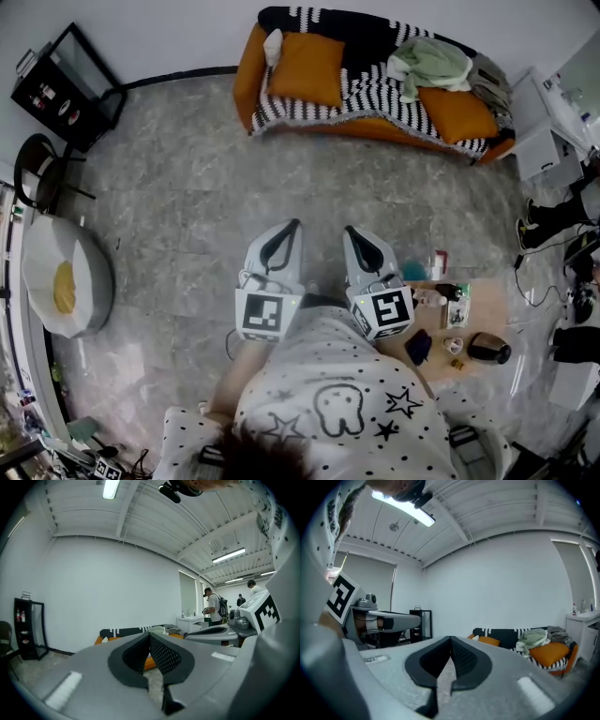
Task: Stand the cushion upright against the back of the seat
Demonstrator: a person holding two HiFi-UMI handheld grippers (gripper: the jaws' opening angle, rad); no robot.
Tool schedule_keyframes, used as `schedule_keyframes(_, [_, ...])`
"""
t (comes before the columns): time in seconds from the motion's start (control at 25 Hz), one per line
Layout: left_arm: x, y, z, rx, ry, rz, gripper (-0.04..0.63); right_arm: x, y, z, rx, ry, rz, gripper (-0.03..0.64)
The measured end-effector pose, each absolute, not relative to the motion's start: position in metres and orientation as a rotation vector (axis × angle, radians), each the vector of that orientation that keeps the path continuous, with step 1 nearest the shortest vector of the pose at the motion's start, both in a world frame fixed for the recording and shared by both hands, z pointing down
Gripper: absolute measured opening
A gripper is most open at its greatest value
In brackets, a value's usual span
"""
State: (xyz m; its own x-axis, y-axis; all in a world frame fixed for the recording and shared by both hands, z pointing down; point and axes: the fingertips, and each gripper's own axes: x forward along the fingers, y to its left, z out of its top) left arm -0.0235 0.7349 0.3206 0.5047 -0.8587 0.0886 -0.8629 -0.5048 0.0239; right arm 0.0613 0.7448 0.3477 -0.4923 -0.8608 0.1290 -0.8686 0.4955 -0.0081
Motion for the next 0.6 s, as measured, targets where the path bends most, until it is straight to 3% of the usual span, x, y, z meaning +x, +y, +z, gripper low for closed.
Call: schedule_keyframes(0.6, [-0.043, 0.672, 0.316, 2.7, -1.469, 0.08, -0.003, 0.04, 0.682, 0.336, 1.569, -2.639, 0.09, -0.002])
